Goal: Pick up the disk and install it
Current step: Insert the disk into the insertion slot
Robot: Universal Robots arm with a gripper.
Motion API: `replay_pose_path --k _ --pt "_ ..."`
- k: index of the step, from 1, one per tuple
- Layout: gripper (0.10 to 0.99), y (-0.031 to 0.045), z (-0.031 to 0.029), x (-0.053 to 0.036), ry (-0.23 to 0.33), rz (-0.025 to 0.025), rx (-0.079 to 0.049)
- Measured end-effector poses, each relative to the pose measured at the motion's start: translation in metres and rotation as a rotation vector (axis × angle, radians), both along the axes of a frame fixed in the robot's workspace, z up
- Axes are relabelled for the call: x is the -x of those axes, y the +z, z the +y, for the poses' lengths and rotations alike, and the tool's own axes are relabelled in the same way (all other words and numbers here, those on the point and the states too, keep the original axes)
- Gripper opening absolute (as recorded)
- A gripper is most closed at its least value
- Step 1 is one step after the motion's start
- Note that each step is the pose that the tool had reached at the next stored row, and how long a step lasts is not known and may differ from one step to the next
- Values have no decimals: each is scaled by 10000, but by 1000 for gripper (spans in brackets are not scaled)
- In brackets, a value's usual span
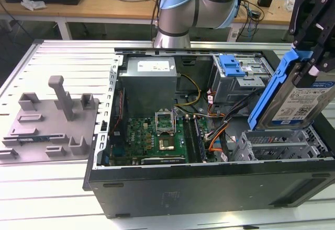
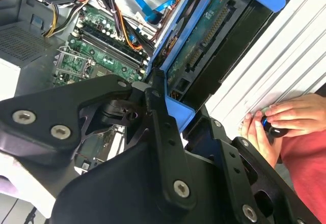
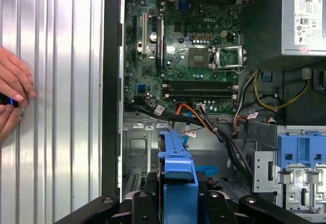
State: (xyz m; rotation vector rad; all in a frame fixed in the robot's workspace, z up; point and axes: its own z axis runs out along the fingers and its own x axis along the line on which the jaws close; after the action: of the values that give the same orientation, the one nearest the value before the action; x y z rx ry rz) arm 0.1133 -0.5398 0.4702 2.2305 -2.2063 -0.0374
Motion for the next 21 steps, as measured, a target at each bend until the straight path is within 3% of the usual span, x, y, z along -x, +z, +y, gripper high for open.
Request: replay_pose_path --k 21 --pt "369 -84 -39 -12 31 -1 1"
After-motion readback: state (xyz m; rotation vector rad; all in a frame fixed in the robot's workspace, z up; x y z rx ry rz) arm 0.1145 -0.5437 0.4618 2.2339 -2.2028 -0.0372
